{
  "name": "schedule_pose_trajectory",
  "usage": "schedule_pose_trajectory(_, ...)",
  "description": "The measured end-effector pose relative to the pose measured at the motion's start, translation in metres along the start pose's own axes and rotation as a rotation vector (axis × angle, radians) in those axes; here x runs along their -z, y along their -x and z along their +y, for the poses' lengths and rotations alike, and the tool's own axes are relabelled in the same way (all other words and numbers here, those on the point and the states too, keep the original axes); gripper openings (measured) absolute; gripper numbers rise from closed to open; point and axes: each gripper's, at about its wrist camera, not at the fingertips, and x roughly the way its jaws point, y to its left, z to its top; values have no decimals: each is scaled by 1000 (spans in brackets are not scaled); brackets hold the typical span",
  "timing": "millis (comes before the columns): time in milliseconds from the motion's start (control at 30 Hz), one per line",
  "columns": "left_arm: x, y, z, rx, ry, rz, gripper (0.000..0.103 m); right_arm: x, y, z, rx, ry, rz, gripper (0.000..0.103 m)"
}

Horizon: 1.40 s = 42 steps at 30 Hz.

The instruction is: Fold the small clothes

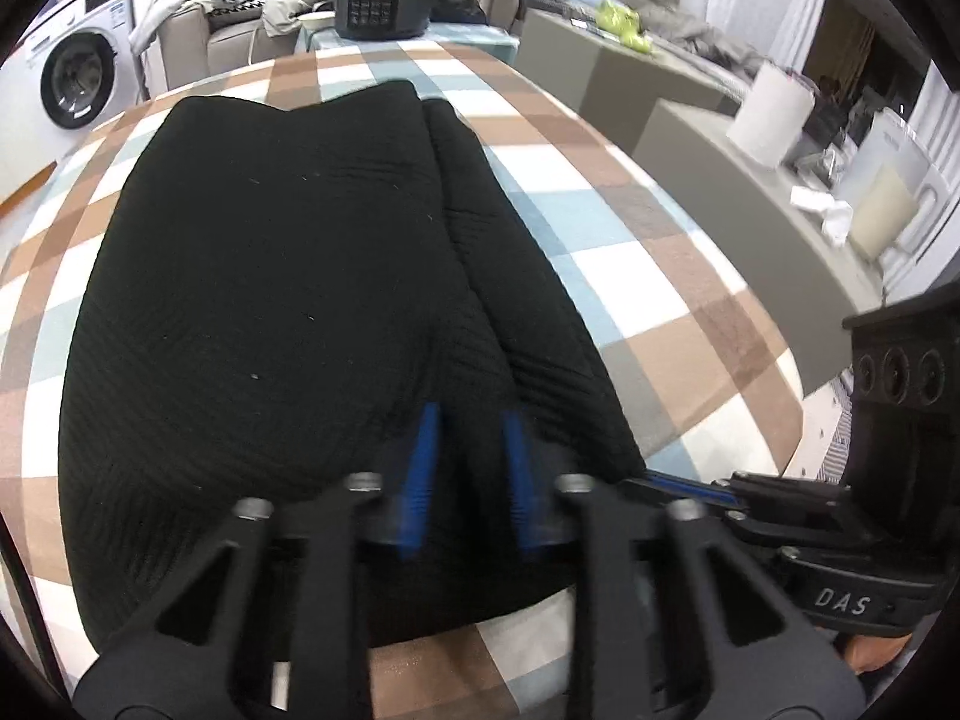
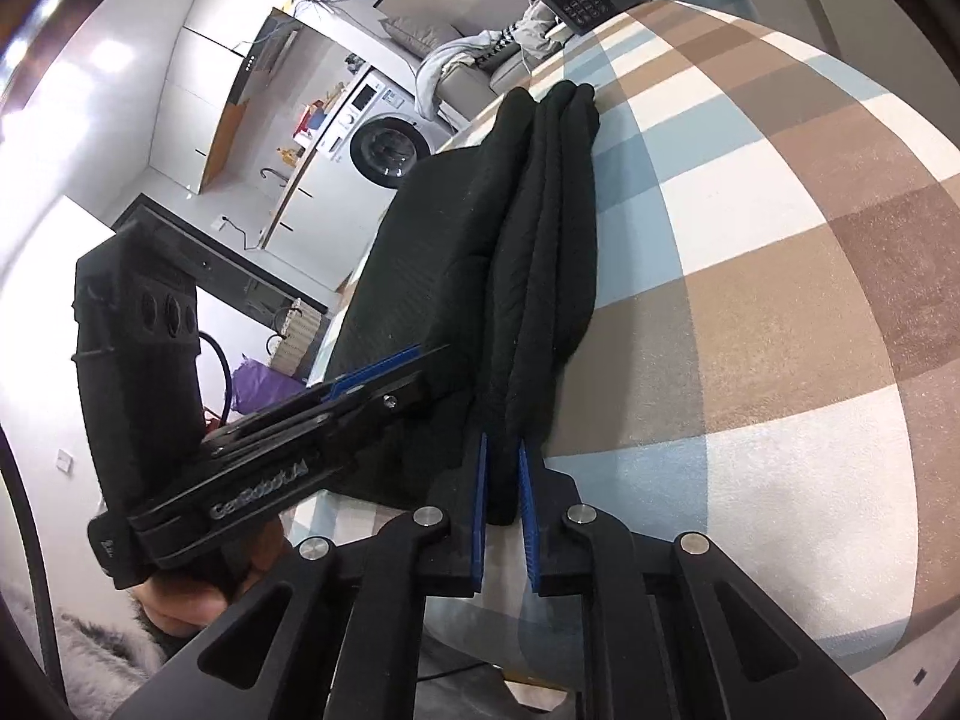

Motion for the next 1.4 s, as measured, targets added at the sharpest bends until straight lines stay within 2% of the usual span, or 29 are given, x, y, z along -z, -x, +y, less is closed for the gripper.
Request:
schedule_pose_trajectory(100,-2,5,2,28,13,-10,3,-2,-1,2,-7,2,-2,11)
schedule_pose_trajectory(400,2,14,13,107,79,15,4,-6,-4,2,-6,-15,8,11)
schedule_pose_trajectory(433,3,16,11,104,74,19,8,-5,-3,0,-7,-18,12,11)
schedule_pose_trajectory(467,4,17,8,113,57,30,17,-4,-3,0,-3,-21,14,11)
schedule_pose_trajectory(567,9,19,-3,123,18,41,34,0,-3,-2,-1,-21,13,11)
schedule_pose_trajectory(700,15,11,-15,109,-30,76,39,2,-1,-4,-5,-22,7,11)
schedule_pose_trajectory(767,15,9,-17,124,-40,86,48,3,-1,-6,-3,-26,7,11)
schedule_pose_trajectory(967,17,5,-22,99,-56,89,48,2,-3,-11,-6,-46,2,11)
schedule_pose_trajectory(1033,19,5,-23,79,-72,78,46,2,-2,-11,-12,-46,-3,11)
schedule_pose_trajectory(1200,21,7,-17,36,-80,54,21,2,1,-14,-40,-58,-11,11)
schedule_pose_trajectory(1267,21,9,-13,48,-65,45,10,2,-1,-15,-52,-64,-9,11)
schedule_pose_trajectory(1400,19,12,-10,81,-46,32,4,2,-3,-13,-54,-58,-8,11)
